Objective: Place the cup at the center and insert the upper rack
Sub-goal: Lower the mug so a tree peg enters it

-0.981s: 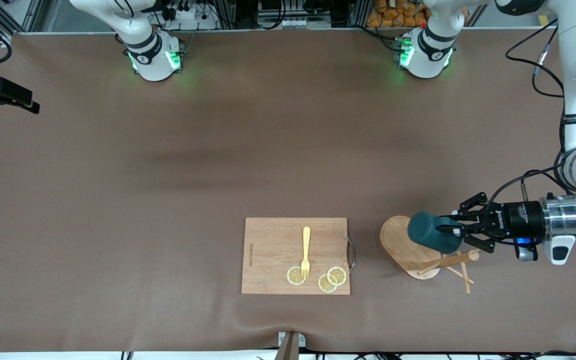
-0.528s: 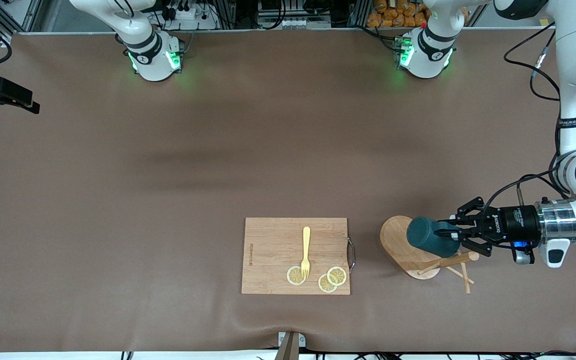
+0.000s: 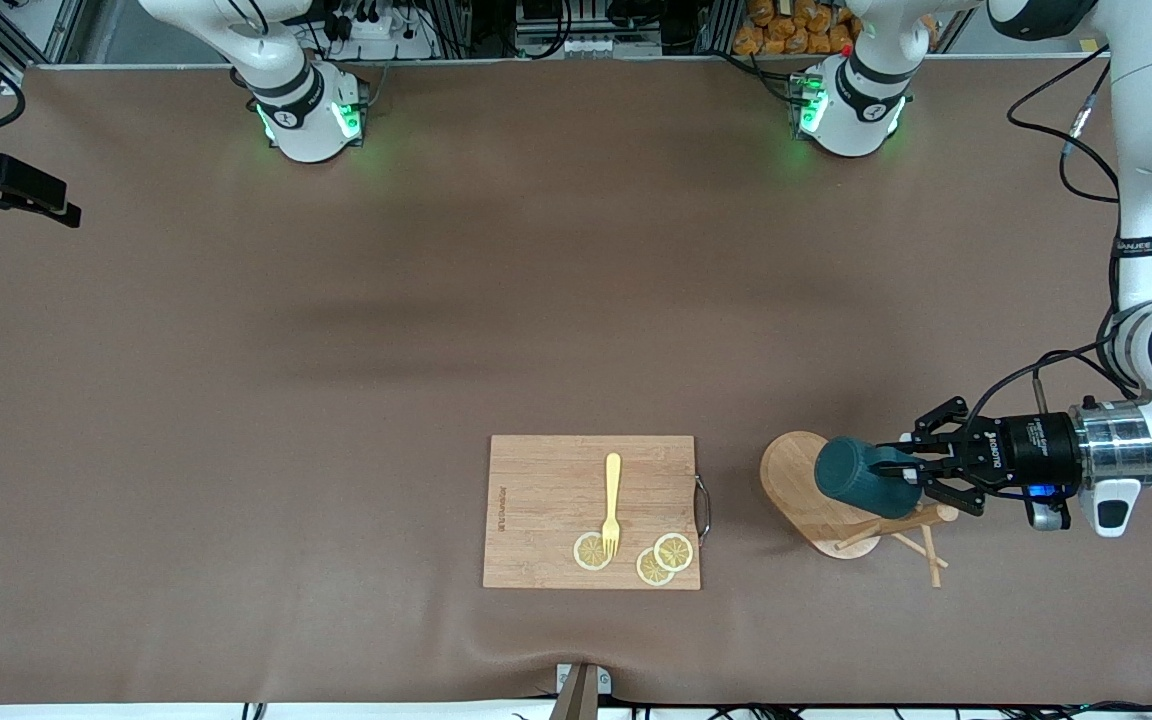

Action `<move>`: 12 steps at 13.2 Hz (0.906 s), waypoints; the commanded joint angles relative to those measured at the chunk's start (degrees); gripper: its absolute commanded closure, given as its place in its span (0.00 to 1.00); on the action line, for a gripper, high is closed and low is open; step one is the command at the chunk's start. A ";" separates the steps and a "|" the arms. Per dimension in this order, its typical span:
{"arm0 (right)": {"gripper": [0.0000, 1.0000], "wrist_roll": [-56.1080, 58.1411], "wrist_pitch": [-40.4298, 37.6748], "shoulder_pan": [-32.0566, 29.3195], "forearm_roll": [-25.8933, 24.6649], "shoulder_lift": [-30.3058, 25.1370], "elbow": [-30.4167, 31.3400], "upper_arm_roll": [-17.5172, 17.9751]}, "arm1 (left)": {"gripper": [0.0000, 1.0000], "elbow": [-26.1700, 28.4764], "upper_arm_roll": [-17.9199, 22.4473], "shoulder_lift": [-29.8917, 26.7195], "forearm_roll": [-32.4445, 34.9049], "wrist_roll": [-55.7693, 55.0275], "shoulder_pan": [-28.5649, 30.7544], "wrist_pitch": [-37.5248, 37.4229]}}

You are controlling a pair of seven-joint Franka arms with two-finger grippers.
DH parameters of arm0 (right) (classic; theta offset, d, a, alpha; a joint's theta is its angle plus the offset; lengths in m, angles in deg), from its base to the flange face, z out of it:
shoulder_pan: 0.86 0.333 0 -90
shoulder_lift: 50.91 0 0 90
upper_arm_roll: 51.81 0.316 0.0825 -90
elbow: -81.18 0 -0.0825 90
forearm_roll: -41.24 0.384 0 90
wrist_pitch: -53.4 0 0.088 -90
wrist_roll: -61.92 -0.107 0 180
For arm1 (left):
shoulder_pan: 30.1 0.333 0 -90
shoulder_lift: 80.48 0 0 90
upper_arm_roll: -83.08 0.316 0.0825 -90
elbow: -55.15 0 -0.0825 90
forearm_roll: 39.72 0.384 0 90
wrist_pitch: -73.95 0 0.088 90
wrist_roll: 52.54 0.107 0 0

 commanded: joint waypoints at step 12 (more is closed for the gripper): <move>0.00 -0.93 -0.70 -1.58 0.40 -0.33 -0.32 1.43 | 1.00 -0.85 -0.34 1.16 -2.73 1.52 0.58 -0.47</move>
